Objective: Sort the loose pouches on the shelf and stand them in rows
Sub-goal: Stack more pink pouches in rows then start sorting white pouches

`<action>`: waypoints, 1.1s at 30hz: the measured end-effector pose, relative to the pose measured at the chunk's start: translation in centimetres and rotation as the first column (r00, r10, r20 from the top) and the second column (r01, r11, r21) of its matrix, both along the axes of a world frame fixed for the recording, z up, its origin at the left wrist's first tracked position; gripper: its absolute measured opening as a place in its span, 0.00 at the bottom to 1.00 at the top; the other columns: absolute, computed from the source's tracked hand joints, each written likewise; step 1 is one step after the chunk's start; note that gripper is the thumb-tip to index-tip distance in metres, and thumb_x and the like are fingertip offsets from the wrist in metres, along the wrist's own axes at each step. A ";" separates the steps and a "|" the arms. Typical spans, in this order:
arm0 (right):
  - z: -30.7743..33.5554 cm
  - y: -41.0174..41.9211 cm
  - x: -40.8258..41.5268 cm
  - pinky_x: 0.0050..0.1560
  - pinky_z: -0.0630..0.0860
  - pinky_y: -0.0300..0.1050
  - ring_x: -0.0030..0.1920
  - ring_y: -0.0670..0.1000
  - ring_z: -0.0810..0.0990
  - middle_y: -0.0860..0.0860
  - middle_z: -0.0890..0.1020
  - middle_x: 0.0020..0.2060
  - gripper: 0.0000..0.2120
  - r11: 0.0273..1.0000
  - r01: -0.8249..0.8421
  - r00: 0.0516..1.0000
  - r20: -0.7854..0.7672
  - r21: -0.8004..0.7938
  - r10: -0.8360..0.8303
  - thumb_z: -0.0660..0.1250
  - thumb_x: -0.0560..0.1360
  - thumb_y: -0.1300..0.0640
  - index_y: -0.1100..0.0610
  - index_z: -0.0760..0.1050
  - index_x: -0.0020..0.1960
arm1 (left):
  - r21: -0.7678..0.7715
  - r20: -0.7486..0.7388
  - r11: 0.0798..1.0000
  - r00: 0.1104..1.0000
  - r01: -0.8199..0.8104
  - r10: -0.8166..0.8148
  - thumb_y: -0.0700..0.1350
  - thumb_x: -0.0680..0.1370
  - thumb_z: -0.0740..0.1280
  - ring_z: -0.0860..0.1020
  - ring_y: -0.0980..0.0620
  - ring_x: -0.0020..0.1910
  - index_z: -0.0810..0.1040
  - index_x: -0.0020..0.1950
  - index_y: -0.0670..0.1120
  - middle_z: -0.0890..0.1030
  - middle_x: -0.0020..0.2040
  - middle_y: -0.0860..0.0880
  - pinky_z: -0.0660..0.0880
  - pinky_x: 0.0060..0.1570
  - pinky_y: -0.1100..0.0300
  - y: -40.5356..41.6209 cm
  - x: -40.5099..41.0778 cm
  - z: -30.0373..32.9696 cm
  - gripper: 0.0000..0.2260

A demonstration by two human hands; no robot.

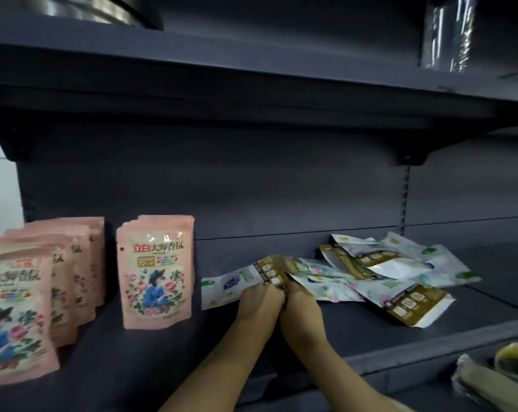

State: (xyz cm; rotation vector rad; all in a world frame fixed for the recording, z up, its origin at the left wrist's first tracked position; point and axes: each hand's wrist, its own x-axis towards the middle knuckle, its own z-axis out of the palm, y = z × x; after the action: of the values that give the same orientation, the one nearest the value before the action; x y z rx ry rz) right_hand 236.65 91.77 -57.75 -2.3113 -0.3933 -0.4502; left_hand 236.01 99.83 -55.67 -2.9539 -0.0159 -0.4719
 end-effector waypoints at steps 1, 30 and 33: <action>0.0 0.0 0.0 0.46 0.76 0.47 0.51 0.55 0.80 0.54 0.81 0.53 0.14 1.000 0.006 1.000 0.001 0.001 -0.006 0.55 0.77 0.62 0.56 0.70 0.61 | 0.048 0.012 0.999 1.000 0.010 -0.011 0.37 0.79 0.57 0.78 0.42 0.58 0.77 0.58 0.42 0.80 0.58 0.42 0.74 0.53 0.53 0.0 0.2 0.0 0.12; 0.4 -2.6 -3.2 0.51 0.67 0.37 0.56 0.51 0.76 0.53 0.77 0.57 0.19 0.876 -0.022 0.992 0.119 0.482 -0.040 0.62 0.75 0.66 0.59 0.68 0.65 | -0.138 0.475 0.967 0.871 0.216 -0.127 0.33 0.74 0.60 0.72 0.44 0.63 0.67 0.70 0.43 0.75 0.63 0.45 0.63 0.61 0.54 0.4 -3.3 4.0 0.24; 0.7 -2.6 -3.5 0.56 0.69 0.40 0.60 0.53 0.74 0.53 0.75 0.59 0.23 0.849 -0.028 0.993 0.111 0.527 -0.036 0.61 0.72 0.69 0.58 0.67 0.66 | -0.121 0.571 0.955 0.806 0.271 -0.157 0.29 0.64 0.67 0.79 0.42 0.51 0.76 0.60 0.41 0.81 0.52 0.44 0.69 0.54 0.54 0.5 -4.3 4.9 0.25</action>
State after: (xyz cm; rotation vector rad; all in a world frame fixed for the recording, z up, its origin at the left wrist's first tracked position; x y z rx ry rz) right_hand 233.18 89.21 -57.06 -1.7523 -0.2755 -0.6136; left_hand 231.69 100.37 -50.81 -2.8898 0.2242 -1.4313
